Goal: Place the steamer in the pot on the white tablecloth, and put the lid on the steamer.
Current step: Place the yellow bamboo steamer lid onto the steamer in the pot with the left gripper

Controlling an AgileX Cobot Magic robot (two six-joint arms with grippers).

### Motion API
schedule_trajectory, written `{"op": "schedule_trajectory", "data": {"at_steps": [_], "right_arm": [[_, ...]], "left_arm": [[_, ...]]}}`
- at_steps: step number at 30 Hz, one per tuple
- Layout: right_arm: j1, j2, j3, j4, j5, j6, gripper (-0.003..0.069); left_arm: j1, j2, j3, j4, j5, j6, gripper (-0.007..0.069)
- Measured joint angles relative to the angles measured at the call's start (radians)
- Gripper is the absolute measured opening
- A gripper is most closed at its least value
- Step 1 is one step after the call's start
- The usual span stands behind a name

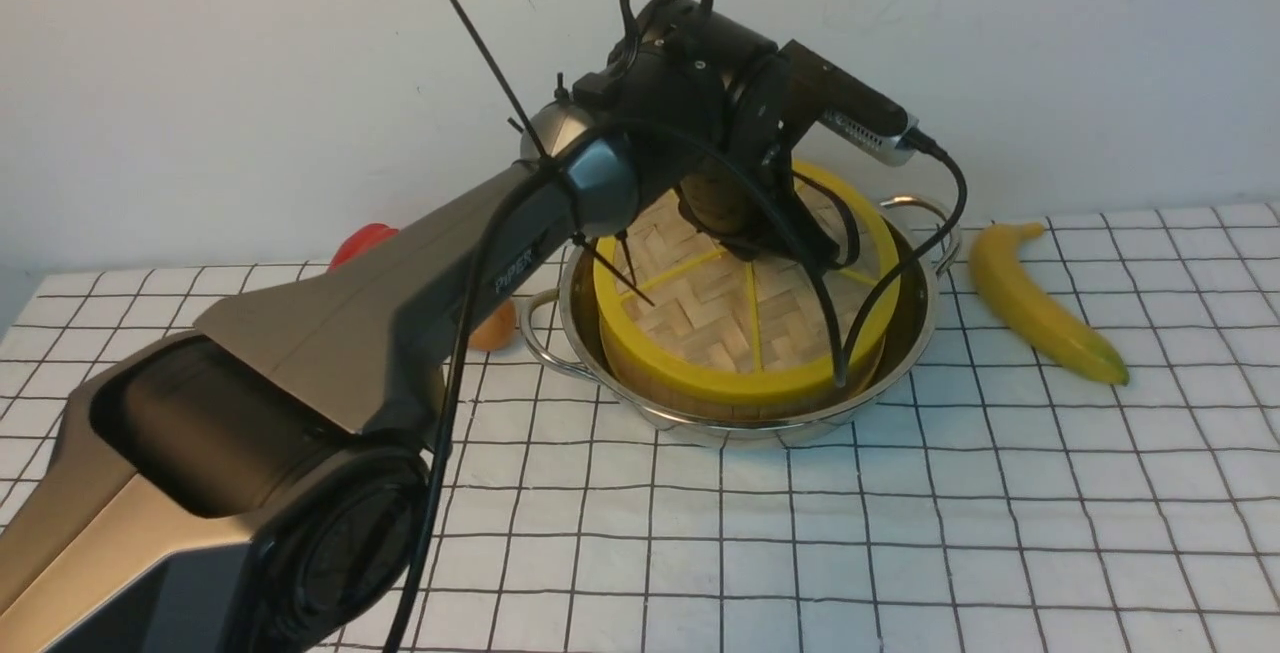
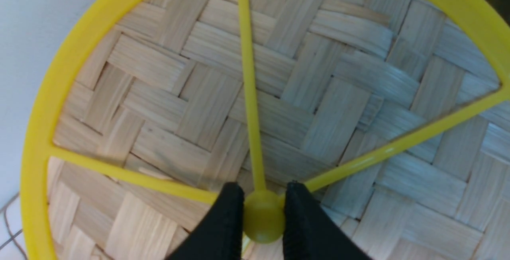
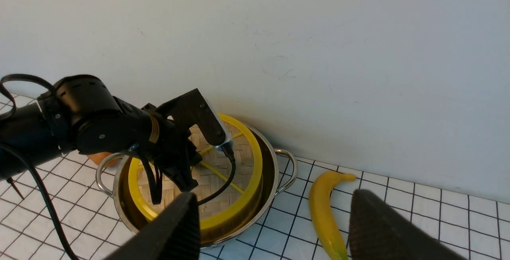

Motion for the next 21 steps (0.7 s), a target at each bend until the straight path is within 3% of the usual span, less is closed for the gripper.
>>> {"op": "schedule_trajectory", "data": {"at_steps": [21], "right_arm": [[0.0, 0.0, 0.0, -0.012, 0.0, 0.0, 0.0491]], "left_arm": [[0.005, -0.007, 0.0, 0.001, 0.009, -0.003, 0.0117]]}}
